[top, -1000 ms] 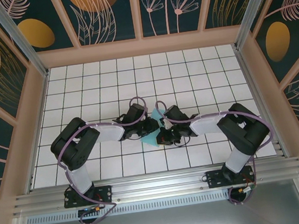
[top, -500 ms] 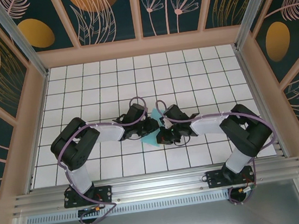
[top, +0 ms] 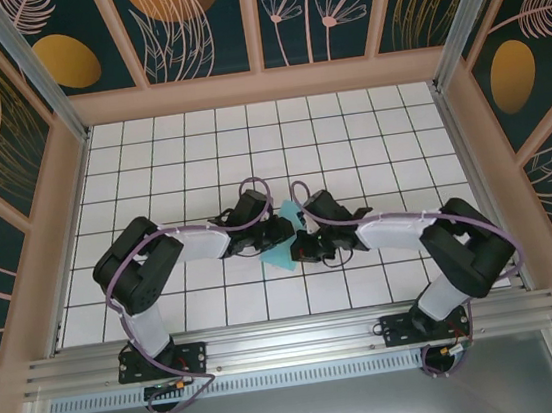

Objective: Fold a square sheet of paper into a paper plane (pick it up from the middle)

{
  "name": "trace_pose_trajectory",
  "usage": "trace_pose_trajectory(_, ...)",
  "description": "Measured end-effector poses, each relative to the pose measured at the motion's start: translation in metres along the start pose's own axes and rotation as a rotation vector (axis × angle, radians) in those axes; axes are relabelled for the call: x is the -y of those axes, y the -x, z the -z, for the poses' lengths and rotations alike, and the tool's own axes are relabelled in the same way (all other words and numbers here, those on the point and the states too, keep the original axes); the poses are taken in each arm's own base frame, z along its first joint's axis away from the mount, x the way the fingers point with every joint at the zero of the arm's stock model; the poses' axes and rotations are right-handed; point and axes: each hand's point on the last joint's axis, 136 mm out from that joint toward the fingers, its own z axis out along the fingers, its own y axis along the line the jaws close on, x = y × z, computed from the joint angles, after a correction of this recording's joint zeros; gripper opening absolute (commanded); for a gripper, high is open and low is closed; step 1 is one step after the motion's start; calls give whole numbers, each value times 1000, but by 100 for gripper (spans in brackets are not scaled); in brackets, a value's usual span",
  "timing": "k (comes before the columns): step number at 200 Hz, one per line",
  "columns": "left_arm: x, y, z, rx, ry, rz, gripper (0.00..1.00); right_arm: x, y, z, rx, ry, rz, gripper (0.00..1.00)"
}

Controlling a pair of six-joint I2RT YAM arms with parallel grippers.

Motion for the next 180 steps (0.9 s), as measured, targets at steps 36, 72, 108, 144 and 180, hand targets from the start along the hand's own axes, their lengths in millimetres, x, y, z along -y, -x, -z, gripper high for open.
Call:
trace_pose_trajectory(36, 21, 12, 20, 60, -29, -28, 34, 10, 32, 20, 120, 18, -64, 28)
trace_pose_trajectory(72, 39, 20, 38, 103, -69, -53, 32, 26, 38, 20, 138, 30, -126, 35)
trace_pose_trajectory(108, 34, 17, 34, 88, -58, -53, 29, 26, 41, 13, 132, 49, -129, 36)
trace_pose_trajectory(144, 16, 11, 20, 56, -8, -35, 27, 34, 38, 5, 113, 31, -163, 38)
trace_pose_trajectory(180, -1, 4, 9, 25, 39, -19, 25, 38, 37, 0, 104, 23, -188, 39)
